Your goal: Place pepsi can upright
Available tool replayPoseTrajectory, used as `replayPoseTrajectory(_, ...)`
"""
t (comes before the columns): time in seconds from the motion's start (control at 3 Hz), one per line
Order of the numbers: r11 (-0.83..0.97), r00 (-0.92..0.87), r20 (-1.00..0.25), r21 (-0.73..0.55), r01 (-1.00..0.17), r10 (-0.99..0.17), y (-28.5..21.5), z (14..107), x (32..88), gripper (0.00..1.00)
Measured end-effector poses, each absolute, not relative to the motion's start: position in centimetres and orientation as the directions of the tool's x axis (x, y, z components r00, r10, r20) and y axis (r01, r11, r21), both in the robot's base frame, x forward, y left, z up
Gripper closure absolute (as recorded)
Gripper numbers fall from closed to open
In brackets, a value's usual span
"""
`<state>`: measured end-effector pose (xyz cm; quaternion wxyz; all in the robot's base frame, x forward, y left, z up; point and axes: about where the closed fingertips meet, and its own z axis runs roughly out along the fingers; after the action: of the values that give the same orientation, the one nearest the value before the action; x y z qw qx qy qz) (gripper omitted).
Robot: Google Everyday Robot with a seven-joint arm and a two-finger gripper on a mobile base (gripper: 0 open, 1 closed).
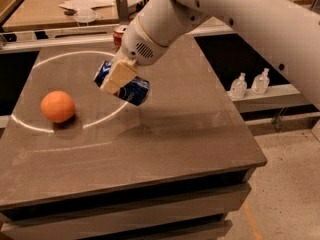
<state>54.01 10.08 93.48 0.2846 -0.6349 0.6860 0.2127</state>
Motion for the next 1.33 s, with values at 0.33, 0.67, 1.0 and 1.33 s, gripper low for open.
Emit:
replayPoseTrajectory(0.33, 0.048, 0.033, -0.864, -0.066, -0.997, -0.503, 7.7, 95.9, 54.6, 1.0)
replayPoseTrajectory(0.67, 0.019, 0.072, -0.93, -0.085, -0.996, -0.362, 4.8, 96.2, 54.7, 1.0)
replayPoseTrajectory(1.0, 0.007, 0.08, -0.945, -0.087, -0.996, -0.316, 3.2, 95.4, 54.6, 1.0)
replayPoseTrajectory(1.33, -0.069, 0.068, -0.978, -0.056, -0.996, -0.199, 2.7, 93.2, 54.4, 1.0)
